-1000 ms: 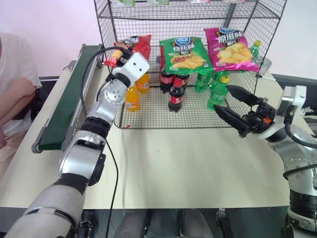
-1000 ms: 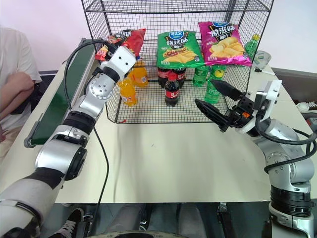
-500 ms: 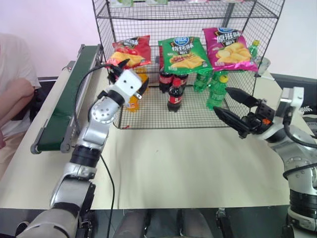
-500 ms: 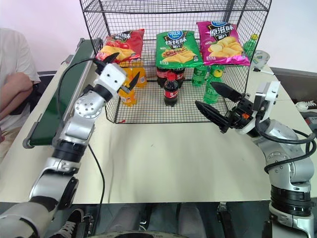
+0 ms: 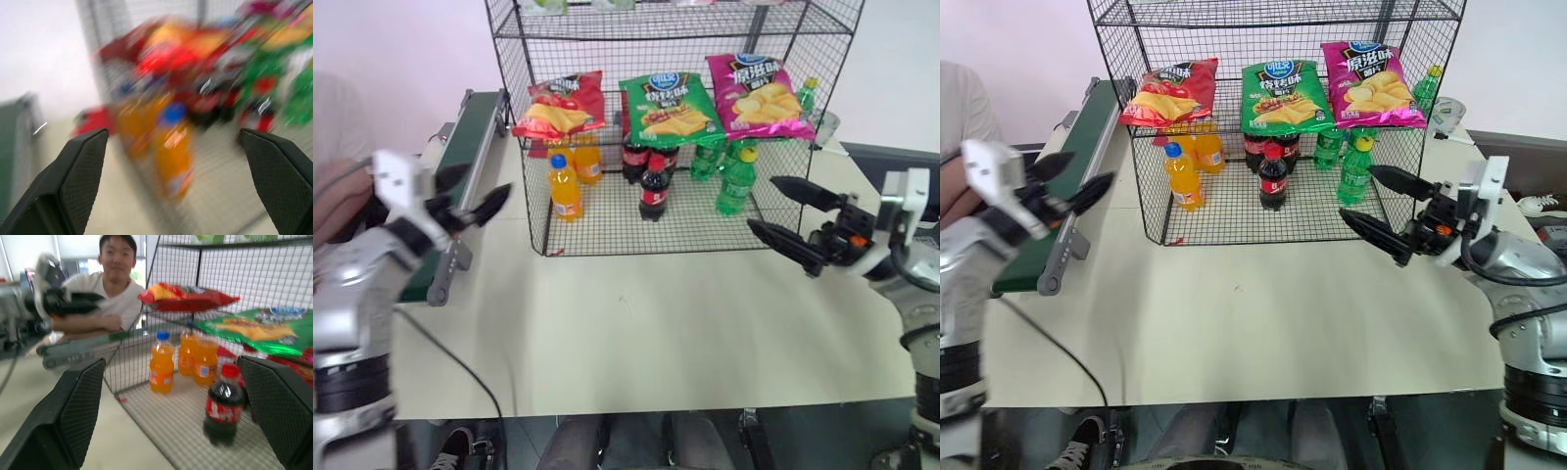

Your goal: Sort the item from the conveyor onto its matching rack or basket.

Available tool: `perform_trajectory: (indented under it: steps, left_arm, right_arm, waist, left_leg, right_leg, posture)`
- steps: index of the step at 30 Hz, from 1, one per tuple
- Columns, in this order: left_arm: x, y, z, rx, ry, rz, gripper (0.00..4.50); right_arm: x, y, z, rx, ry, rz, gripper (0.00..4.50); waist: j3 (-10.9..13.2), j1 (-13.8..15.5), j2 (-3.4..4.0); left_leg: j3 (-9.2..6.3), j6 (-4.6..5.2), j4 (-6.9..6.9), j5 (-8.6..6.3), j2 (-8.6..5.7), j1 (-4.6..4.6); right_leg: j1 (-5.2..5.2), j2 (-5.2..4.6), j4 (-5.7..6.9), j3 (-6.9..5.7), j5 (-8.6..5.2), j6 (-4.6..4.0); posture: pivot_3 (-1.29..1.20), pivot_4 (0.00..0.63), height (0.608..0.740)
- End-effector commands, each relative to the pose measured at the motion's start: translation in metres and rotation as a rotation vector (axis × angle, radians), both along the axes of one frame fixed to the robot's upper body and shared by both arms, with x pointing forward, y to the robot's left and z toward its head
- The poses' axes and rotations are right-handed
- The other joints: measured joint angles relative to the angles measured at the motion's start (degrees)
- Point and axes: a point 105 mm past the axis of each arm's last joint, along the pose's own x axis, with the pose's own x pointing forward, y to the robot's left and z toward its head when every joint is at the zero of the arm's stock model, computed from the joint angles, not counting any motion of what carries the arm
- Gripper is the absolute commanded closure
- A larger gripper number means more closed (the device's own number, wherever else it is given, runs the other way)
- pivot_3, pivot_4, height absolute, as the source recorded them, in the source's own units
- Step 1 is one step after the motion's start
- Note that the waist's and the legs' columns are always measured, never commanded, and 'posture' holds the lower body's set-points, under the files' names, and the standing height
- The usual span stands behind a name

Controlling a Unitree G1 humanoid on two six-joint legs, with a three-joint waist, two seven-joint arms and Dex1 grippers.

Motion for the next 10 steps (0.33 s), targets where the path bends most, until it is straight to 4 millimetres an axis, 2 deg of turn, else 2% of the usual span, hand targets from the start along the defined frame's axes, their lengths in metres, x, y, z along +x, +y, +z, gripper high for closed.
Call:
perform_trajectory:
  steps: [1,5,10]
  left_arm:
    - [-0.017,0.013,0.018,0.03,-0.078,0.0,0.01]
    - [-0.033,0.041,-0.001,0.114,0.007,0.074,0.01]
    - [-0.038,0.045,-0.021,0.126,0.051,0.066,0.01]
  right_arm:
    - [-0.005,-0.01,0.008,-0.024,-0.035,-0.014,0.0]
    - [-0.008,-0.029,0.002,-0.079,0.005,-0.047,0.0]
    - [-0.011,-0.041,-0.013,-0.143,0.047,-0.064,0.0]
  waist:
    - [0.0,0.3,-0.01]
    - [0.0,0.8,0.01]
    - [0.0,1.5,0.01]
  left_leg:
    - [0.0,0.0,0.03,0.0,0.0,0.02]
    - [-0.01,0.41,0.03,-0.26,0.0,0.09]
    - [-0.01,0.44,0.0,-0.29,0.01,0.12]
  right_leg:
    - [0.05,-0.01,0.0,0.0,0.0,0.0]
    - [0.12,-0.05,0.0,-0.02,0.01,-0.02]
    - [0.15,-0.06,-0.04,-0.02,0.0,-0.03]
  posture:
    - [0.0,0.15,0.74]
    - [0.0,0.15,0.74]
    - [0.0,0.15,0.74]
